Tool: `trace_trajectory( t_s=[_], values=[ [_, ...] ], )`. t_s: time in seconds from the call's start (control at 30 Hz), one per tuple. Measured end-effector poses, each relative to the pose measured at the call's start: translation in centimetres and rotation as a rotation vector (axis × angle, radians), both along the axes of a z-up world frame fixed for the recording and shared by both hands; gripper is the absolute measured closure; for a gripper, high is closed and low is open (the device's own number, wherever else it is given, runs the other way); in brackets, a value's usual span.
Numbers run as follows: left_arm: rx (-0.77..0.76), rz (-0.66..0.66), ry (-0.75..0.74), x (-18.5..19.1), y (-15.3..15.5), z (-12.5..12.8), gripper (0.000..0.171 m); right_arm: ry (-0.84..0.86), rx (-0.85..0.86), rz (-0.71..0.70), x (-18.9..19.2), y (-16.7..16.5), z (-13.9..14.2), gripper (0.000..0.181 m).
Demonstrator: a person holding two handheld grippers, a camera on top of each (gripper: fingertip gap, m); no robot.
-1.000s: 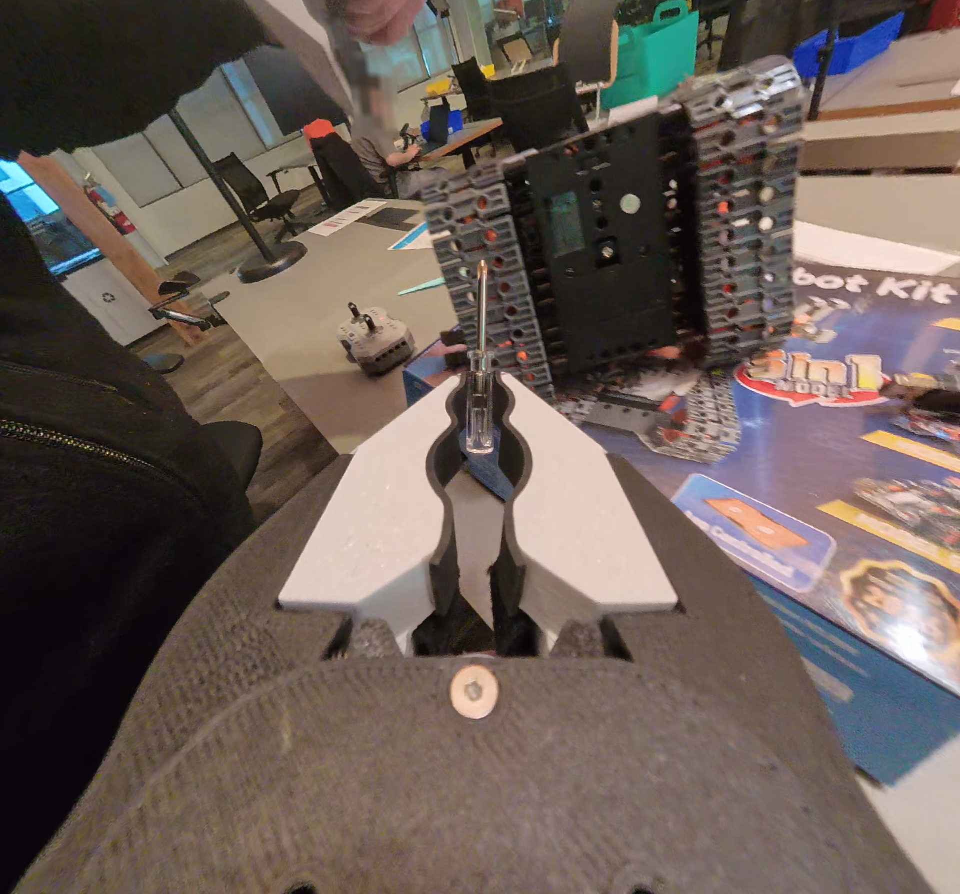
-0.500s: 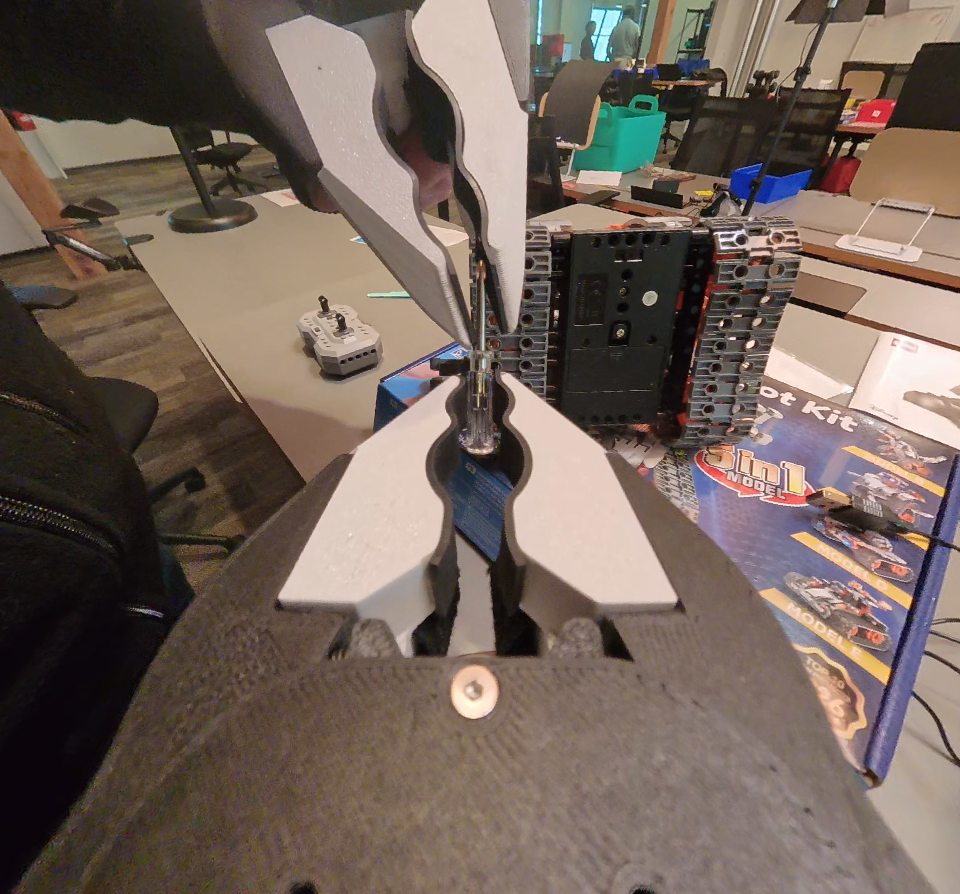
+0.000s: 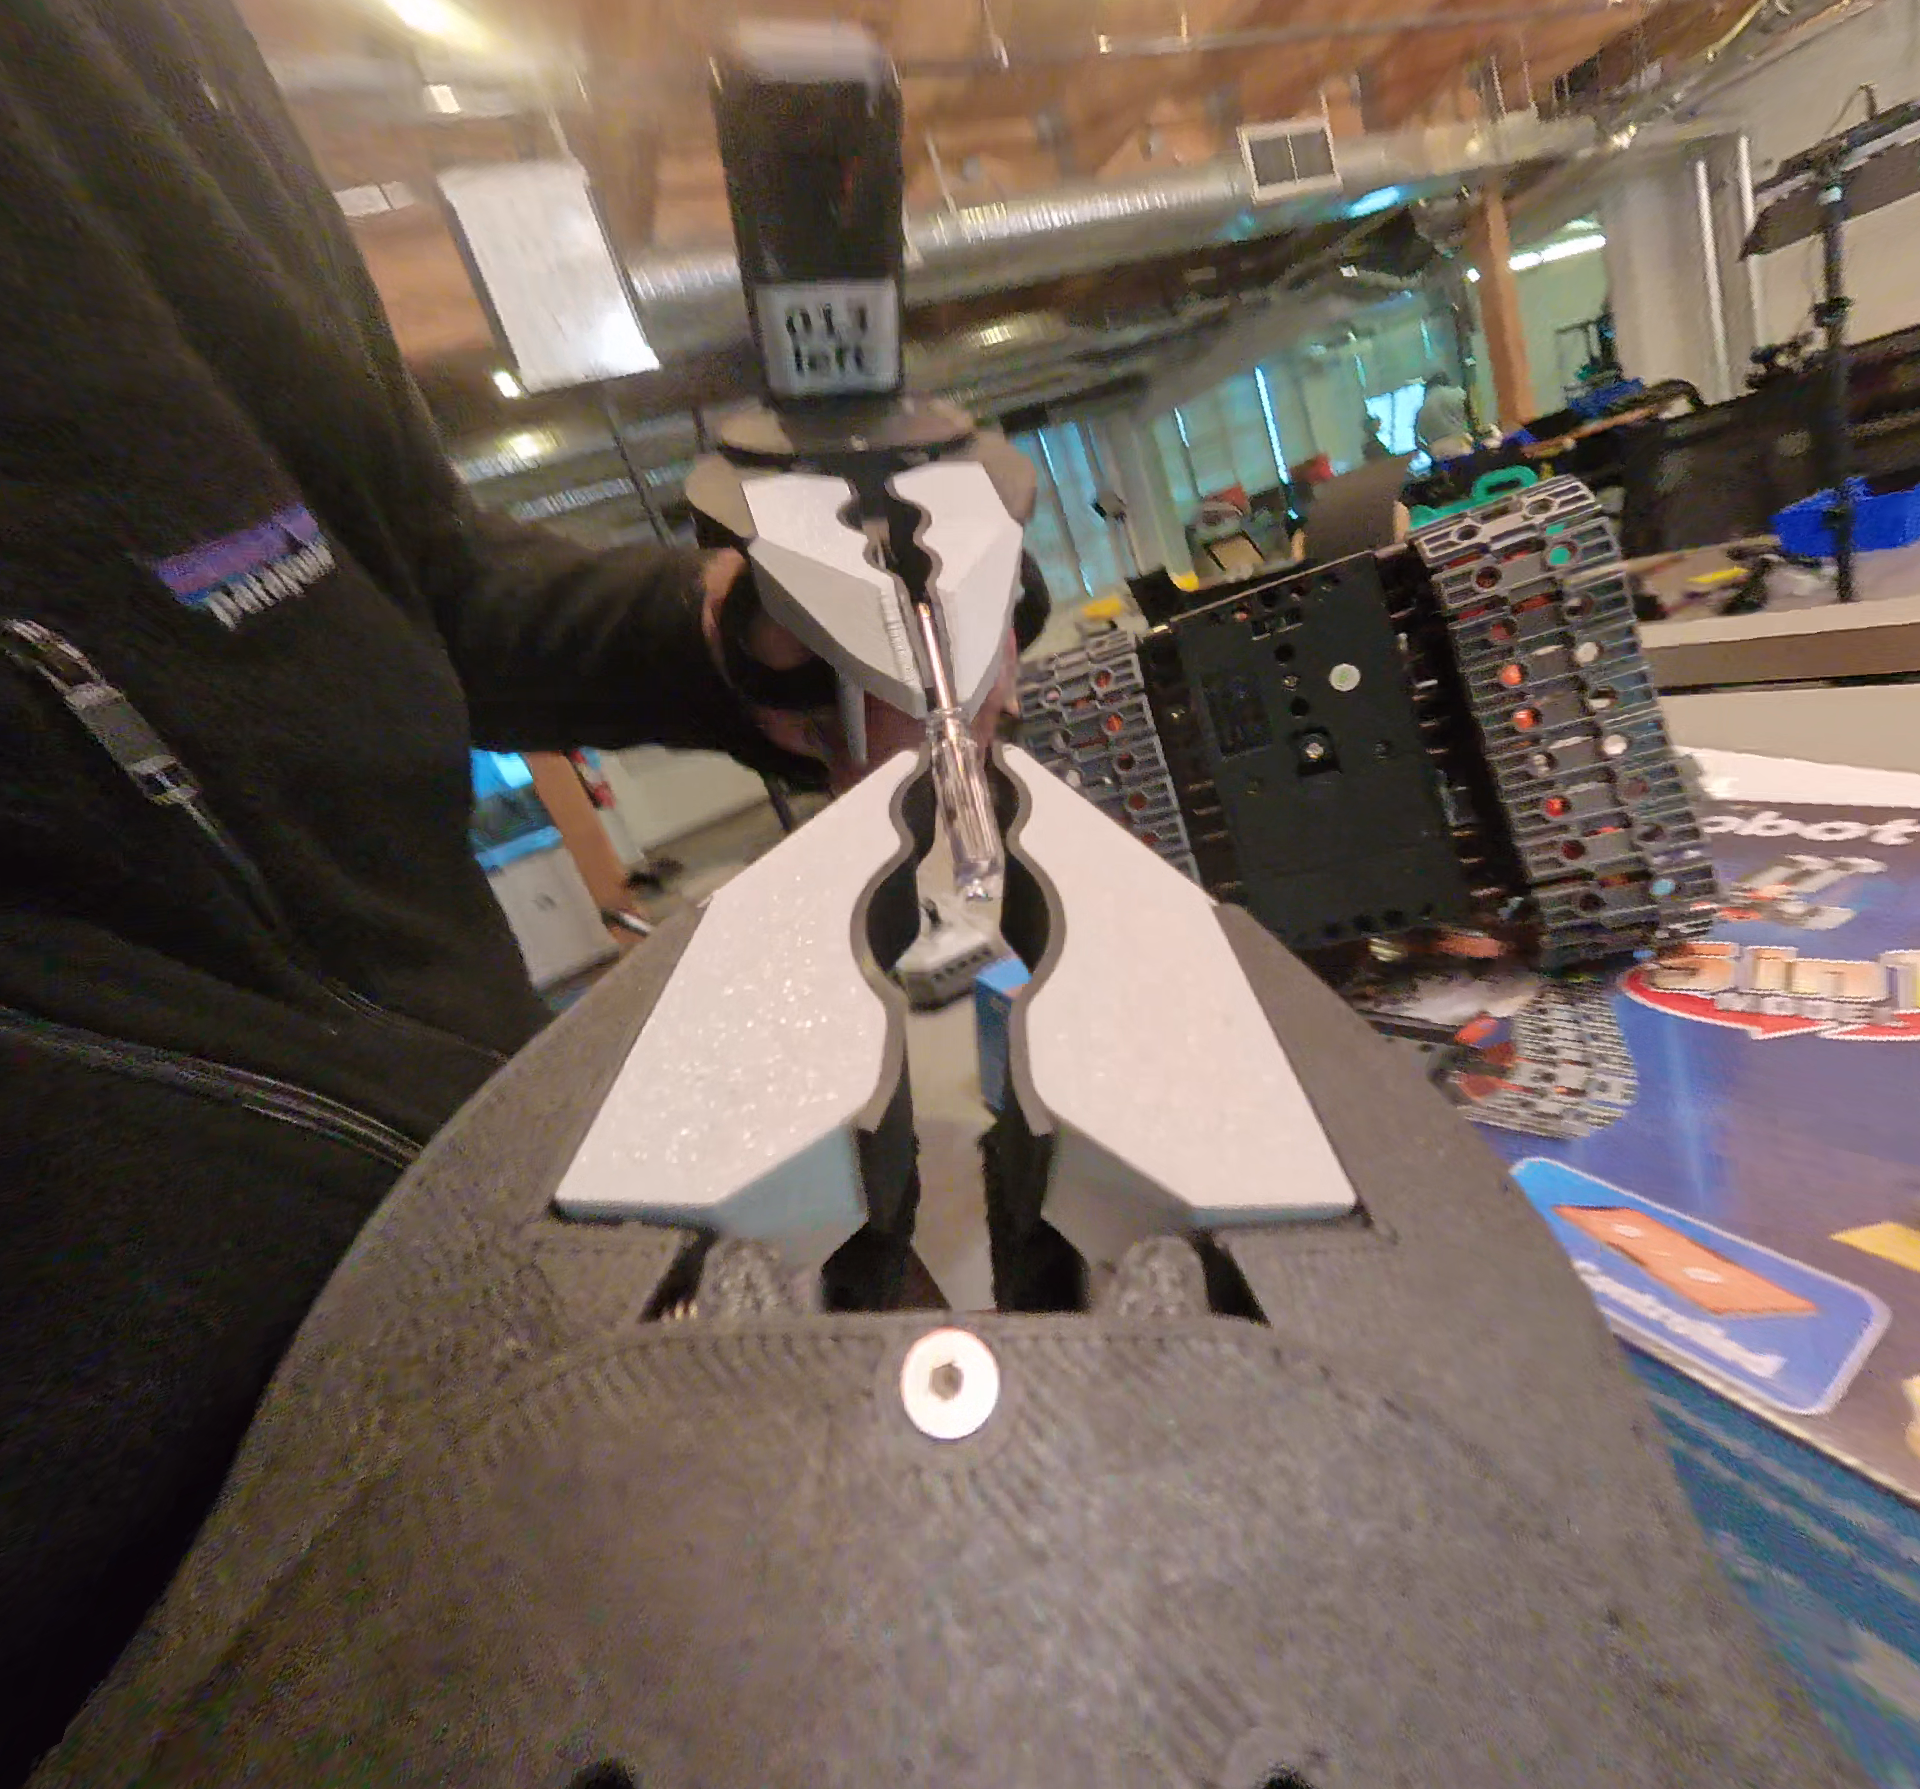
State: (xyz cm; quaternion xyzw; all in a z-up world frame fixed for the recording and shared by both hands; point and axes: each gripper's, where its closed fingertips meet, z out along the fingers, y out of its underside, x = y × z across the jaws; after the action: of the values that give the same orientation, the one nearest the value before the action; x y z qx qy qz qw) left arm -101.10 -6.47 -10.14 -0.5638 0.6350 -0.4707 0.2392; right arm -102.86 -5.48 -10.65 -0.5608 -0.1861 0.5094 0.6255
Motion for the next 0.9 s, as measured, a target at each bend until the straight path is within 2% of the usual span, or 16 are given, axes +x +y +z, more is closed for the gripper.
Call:
trace_trajectory(
  t_s=[0.17, 0.37, 0.77, 0.87, 0.9],
  values=[
    [-0.207, 0.085, -0.099, 1.1, -0.4, 0.3, 0.171, 0.253, -0.032, 0.041, 1.1, -0.6, 0.8, 0.176],
    [-0.371, 0.142, -0.158, 1.6, -0.3, 0.3, 0.171, 0.386, -0.052, 0.012, 1.8, -0.4, 0.7, 0.177],
    [-0.399, 0.166, -0.159, 2.0, 0.3, 0.0, 0.171, 0.353, -0.077, -0.033, 2.6, 0.1, 0.3, 0.178],
    [-0.404, 0.157, -0.160, 1.9, 0.0, 0.2, 0.153, 0.318, -0.081, -0.038, 2.5, 0.2, 0.3, 0.178],
    [-0.394, 0.165, -0.165, 1.9, 0.1, 0.3, 0.153, 0.318, -0.083, -0.034, 2.4, 0.2, 0.4, 0.178]
  ],
)
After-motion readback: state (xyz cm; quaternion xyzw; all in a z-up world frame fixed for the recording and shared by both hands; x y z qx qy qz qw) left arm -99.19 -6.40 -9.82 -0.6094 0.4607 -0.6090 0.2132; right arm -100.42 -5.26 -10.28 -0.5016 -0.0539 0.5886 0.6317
